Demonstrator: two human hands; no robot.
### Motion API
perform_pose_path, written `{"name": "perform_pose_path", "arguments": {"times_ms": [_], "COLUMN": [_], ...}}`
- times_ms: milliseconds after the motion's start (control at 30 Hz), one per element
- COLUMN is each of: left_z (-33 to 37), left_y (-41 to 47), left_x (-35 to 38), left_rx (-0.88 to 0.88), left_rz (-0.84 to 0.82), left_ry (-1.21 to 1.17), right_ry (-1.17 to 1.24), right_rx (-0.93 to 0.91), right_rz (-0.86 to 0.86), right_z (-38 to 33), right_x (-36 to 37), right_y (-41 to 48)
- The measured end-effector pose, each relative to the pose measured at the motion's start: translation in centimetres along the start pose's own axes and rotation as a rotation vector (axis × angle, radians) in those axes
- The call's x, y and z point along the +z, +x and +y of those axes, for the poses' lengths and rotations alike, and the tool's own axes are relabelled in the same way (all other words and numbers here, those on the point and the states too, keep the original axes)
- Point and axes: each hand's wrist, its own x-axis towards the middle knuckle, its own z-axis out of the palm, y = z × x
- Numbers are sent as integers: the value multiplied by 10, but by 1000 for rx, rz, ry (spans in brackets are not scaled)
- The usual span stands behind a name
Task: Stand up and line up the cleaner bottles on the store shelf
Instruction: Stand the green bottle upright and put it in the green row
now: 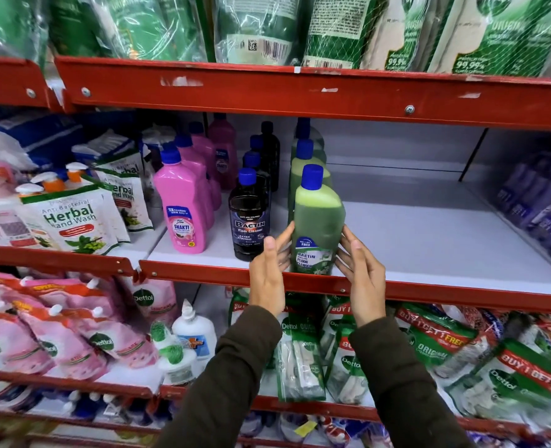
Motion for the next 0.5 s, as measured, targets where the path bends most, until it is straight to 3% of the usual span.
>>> {"name": "perform_pose_path", "arguments": {"times_ms": [133, 267, 367, 433, 500], "left_z": [1, 4, 5, 9, 15], "left_y": [-5, -6, 6, 16, 25], "left_x": [-1, -15, -36, -50, -59], "left_rx": [26, 222, 292, 223, 127], "left_rz": [-21, 65, 221, 245, 201], "left_ry": [4, 125, 127, 100, 55], "right_ry": [-55, -213, -306, -340, -265], "right_rx": [-33, -350, -457, -348, -156], "right_rz": [8, 176, -90, -297, -331], "right_z": [-4, -7, -5, 2, 3], "right_x": [3, 17, 51, 82, 108], "right_y": [-6, -25, -39, -39, -31]}}
